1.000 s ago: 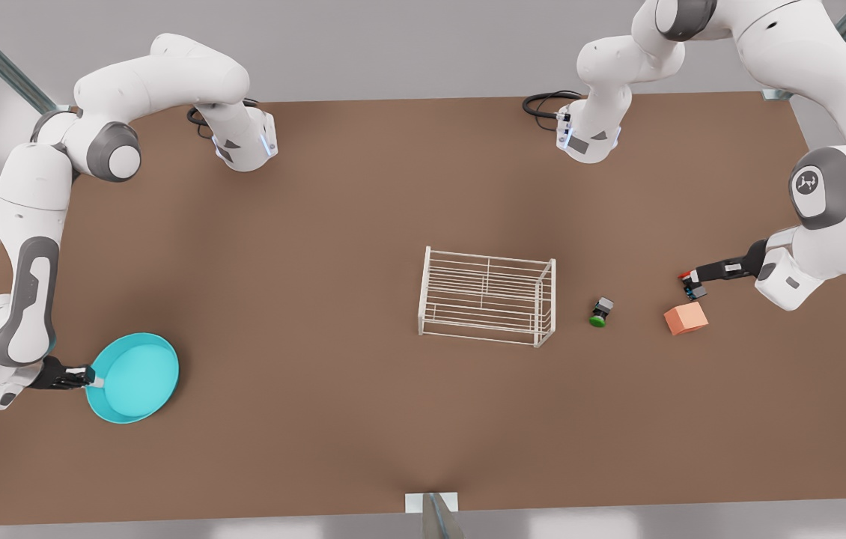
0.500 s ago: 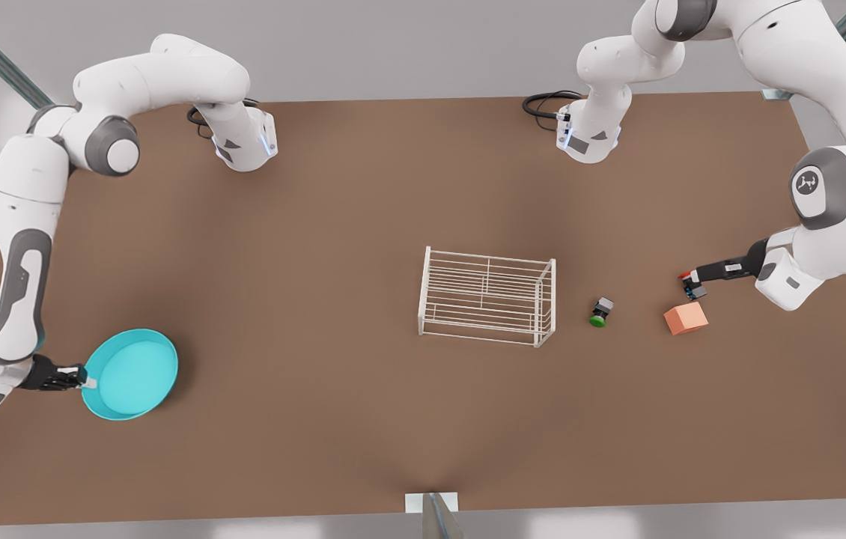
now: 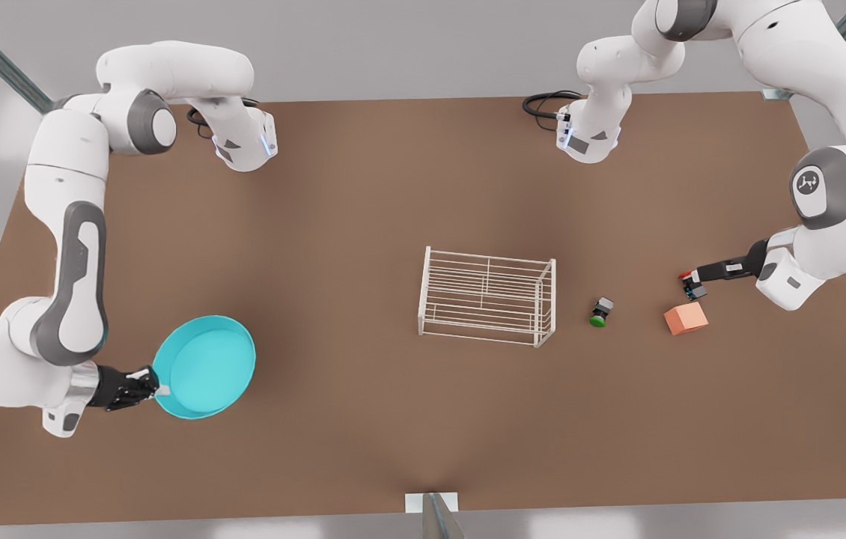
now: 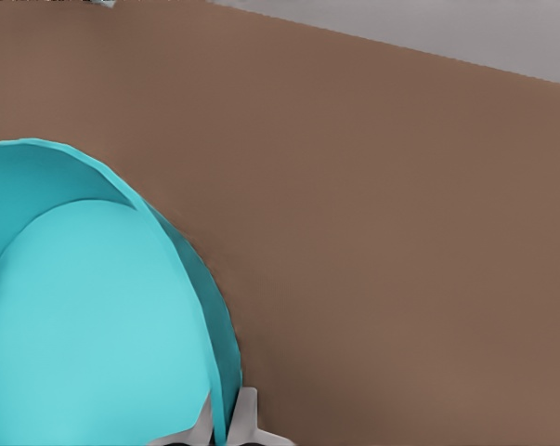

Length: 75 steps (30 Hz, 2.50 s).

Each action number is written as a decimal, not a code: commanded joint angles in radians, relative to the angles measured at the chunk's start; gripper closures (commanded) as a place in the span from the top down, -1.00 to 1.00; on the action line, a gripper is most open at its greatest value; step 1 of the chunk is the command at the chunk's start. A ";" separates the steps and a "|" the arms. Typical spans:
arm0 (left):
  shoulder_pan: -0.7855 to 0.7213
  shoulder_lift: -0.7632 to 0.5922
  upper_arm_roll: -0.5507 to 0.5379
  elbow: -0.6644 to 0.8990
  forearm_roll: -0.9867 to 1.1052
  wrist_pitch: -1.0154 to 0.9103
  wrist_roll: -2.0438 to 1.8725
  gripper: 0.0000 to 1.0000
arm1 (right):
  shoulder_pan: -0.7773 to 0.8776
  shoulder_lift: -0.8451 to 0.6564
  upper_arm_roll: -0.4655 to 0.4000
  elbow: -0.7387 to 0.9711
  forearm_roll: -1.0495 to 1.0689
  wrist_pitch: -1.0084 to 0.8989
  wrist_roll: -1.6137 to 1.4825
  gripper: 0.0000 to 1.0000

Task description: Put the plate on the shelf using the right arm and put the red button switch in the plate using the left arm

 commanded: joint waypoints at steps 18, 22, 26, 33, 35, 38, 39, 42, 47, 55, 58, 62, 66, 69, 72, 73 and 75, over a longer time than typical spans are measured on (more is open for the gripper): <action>0.000 -0.002 0.001 0.000 0.001 0.000 0.000 1.00 | 0.344 -0.088 0.001 0.000 0.094 -0.056 0.541 -0.60; -0.009 -0.002 -0.003 -0.003 0.002 -0.002 -0.001 1.00 | 0.448 -0.101 0.003 0.000 0.092 -0.040 0.619 -0.60; -0.075 -0.026 -0.002 -0.246 0.139 0.286 0.002 1.00 | 0.551 -0.101 -0.014 0.000 0.091 0.006 0.708 -0.60; 0.083 -0.075 0.017 -0.636 0.128 0.670 0.040 1.00 | 0.695 -0.090 -0.045 -0.030 0.091 0.107 0.812 -0.60; 0.086 -0.087 0.017 -0.770 0.128 0.848 0.045 1.00 | 0.729 -0.073 -0.045 -0.030 0.092 0.142 0.854 -0.59; 0.142 -0.008 0.026 -0.762 0.206 1.024 0.109 1.00 | 0.773 -0.055 -0.045 -0.052 0.092 0.217 0.875 -0.59; 0.145 0.008 0.027 -0.762 0.208 1.063 0.111 1.00 | 0.783 -0.047 -0.045 -0.055 0.092 0.237 0.889 -0.59; 0.180 0.038 0.027 -0.754 0.206 1.118 0.186 1.00 | 0.822 -0.018 -0.046 -0.056 0.097 0.319 0.938 -0.59; 0.214 0.051 0.027 -0.825 0.205 1.167 0.229 1.00 | 0.876 0.010 -0.045 -0.055 0.101 0.394 1.016 -0.59; 0.220 0.074 0.027 -0.865 0.208 1.250 0.278 1.00 | 0.899 0.022 -0.052 -0.056 0.103 0.421 1.033 -0.57; 0.226 0.078 0.027 -0.885 0.206 1.259 0.292 1.00 | 0.899 0.022 -0.069 -0.059 0.098 0.418 1.027 -0.51; 0.244 0.117 0.027 -0.885 0.206 1.305 0.307 1.00 | 0.899 -0.015 -0.069 -0.093 0.098 0.408 1.047 1.00; 0.257 0.127 0.027 -0.892 0.206 1.325 0.333 1.00 | 0.898 -0.283 -0.215 -0.102 0.097 0.135 1.038 1.00; 0.257 0.130 0.027 -0.902 0.205 1.334 0.332 1.00 | 0.737 -0.369 -0.362 -0.104 0.016 -0.022 0.601 1.00; 0.260 0.149 0.027 -0.906 0.205 1.368 0.332 1.00 | 0.663 -0.485 -0.423 -0.426 -0.305 0.151 0.390 1.00; 0.260 0.150 0.027 -0.906 0.205 1.369 0.332 1.00 | 0.651 -0.510 -0.462 -0.426 -0.307 0.086 0.387 1.00; 0.261 0.152 0.027 -0.905 0.205 1.369 0.332 1.00 | 0.649 -0.535 -0.488 -0.412 -0.302 -0.068 0.478 1.00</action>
